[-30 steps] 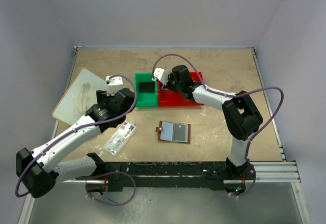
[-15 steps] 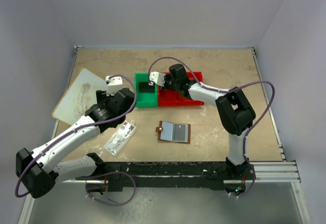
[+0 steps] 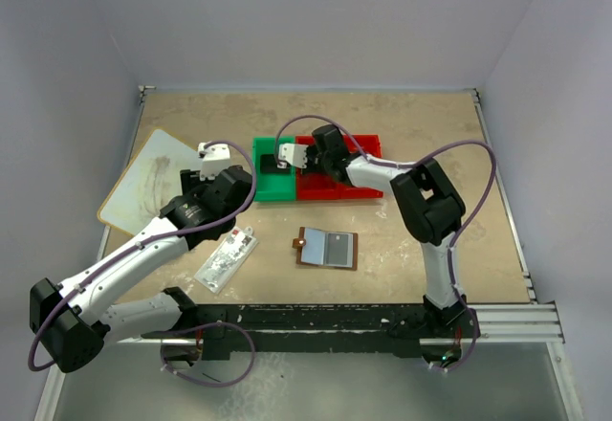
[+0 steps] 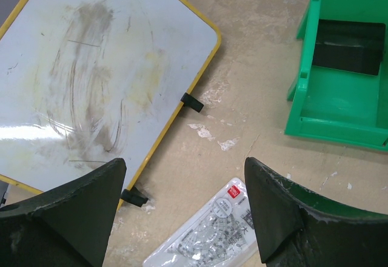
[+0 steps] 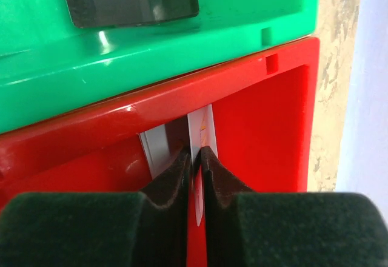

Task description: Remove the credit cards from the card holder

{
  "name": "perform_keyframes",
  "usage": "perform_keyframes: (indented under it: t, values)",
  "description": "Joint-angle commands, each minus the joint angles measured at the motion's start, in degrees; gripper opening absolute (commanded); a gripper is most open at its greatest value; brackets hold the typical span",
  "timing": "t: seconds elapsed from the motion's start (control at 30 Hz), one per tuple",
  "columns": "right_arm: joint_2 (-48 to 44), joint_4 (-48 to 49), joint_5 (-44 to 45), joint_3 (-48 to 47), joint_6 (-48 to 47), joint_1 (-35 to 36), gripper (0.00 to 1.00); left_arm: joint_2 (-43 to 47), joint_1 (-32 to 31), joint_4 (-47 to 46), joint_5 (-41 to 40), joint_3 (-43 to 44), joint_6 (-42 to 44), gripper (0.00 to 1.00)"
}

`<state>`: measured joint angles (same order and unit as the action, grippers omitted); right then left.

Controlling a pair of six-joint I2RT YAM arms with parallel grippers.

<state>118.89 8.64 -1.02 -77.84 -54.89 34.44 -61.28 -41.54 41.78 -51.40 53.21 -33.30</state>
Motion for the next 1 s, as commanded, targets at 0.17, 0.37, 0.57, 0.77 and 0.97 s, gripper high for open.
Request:
perform_keyframes:
  t: [0.17, 0.37, 0.57, 0.77, 0.97]
  values:
    - [0.4, -5.1, 1.1, -4.2, -0.2, -0.1, 0.23, -0.1, 0.2, 0.1, -0.8, 0.8, 0.6, 0.76]
    - [-1.4, -6.2, 0.7, -3.3, 1.1, -0.1, 0.29, -0.3, 0.1, 0.1, -0.6, 0.9, 0.6, 0.76]
    - [-3.8, -6.1, -1.3, -2.4, 2.6, -0.1, 0.31, -0.7, 0.1, 0.0, -0.4, 0.9, 0.7, 0.76]
    - [-4.1, -5.6, 0.4, -1.6, 2.9, -0.2, 0.32, -0.9, 0.2, 0.1, -0.4, 0.9, 0.7, 0.76]
    - [-5.1, -4.7, -0.2, -0.9, 4.7, -0.2, 0.33, -1.5, 0.2, -0.1, -0.2, 0.8, 0.7, 0.76]
